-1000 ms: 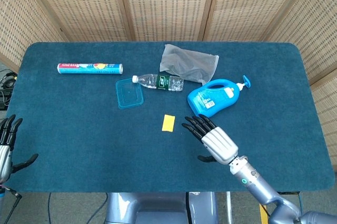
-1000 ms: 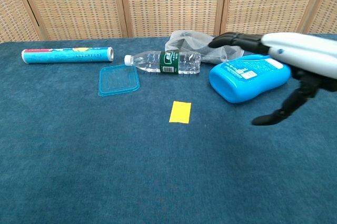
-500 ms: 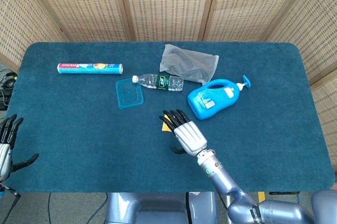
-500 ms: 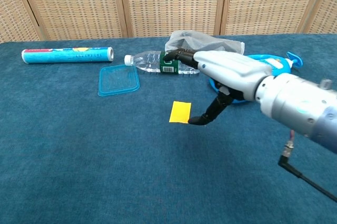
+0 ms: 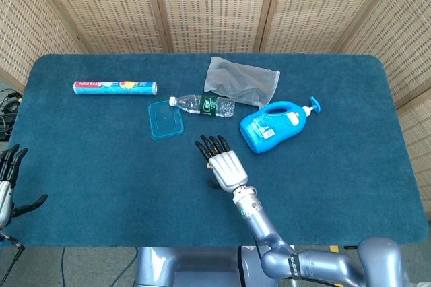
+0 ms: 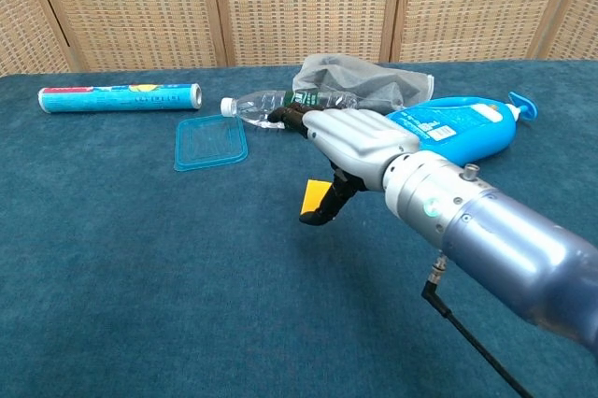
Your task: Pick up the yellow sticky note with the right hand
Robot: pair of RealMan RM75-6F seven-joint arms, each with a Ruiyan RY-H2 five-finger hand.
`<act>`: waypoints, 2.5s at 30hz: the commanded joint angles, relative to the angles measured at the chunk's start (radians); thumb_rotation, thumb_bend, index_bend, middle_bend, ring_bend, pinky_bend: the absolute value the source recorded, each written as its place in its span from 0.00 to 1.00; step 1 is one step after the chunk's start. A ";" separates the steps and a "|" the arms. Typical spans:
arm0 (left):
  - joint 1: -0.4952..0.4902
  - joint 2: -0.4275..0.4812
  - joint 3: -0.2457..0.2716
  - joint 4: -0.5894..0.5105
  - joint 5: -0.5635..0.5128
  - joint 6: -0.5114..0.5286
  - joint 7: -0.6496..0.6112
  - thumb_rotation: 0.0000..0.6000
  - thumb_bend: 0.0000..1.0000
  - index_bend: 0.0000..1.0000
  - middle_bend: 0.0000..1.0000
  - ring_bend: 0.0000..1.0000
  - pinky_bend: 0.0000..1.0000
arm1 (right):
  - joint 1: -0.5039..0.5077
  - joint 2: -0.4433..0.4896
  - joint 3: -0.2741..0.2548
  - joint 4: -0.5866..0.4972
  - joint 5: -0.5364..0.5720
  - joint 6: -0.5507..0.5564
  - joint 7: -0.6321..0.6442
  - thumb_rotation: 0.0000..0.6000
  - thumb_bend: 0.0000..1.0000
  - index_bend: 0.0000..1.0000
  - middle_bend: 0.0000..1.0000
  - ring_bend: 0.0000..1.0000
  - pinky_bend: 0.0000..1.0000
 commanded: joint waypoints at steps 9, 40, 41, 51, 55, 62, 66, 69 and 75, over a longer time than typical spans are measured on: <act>-0.005 0.001 -0.002 0.008 -0.011 -0.014 -0.014 1.00 0.07 0.00 0.00 0.00 0.08 | 0.043 -0.100 0.016 0.145 0.043 0.026 -0.038 1.00 0.33 0.05 0.00 0.00 0.00; -0.006 -0.001 -0.007 0.016 -0.024 -0.020 -0.015 1.00 0.07 0.00 0.00 0.00 0.08 | 0.110 -0.179 0.059 0.347 0.127 -0.045 -0.026 1.00 0.33 0.04 0.00 0.00 0.00; -0.006 -0.001 -0.007 0.016 -0.024 -0.020 -0.015 1.00 0.07 0.00 0.00 0.00 0.08 | 0.111 -0.179 0.060 0.353 0.128 -0.046 -0.026 1.00 0.33 0.04 0.00 0.00 0.00; -0.005 0.002 -0.007 0.013 -0.021 -0.014 -0.014 1.00 0.07 0.00 0.00 0.00 0.08 | 0.123 -0.185 0.069 0.401 0.140 -0.060 -0.022 1.00 0.33 0.04 0.00 0.00 0.00; -0.003 0.004 -0.007 0.010 -0.020 -0.009 -0.017 1.00 0.07 0.00 0.00 0.00 0.08 | 0.130 -0.190 0.070 0.423 0.138 -0.060 -0.022 1.00 0.39 0.04 0.00 0.00 0.00; -0.001 0.006 -0.006 0.008 -0.015 -0.002 -0.021 1.00 0.07 0.00 0.00 0.00 0.08 | 0.135 -0.204 0.065 0.445 0.092 -0.017 0.015 1.00 0.67 0.07 0.00 0.00 0.00; 0.001 0.008 -0.005 0.005 -0.011 0.002 -0.023 1.00 0.07 0.00 0.00 0.00 0.08 | 0.131 -0.197 0.057 0.426 0.055 0.018 0.035 1.00 0.68 0.08 0.00 0.00 0.00; 0.002 0.010 -0.005 0.002 -0.009 0.006 -0.025 1.00 0.07 0.00 0.00 0.00 0.08 | 0.120 -0.184 0.050 0.391 0.041 0.034 0.040 1.00 0.67 0.08 0.00 0.00 0.00; 0.005 0.014 -0.002 -0.004 -0.001 0.014 -0.027 1.00 0.07 0.00 0.00 0.00 0.08 | 0.090 -0.148 0.032 0.304 0.045 0.042 0.025 1.00 0.63 0.08 0.00 0.00 0.00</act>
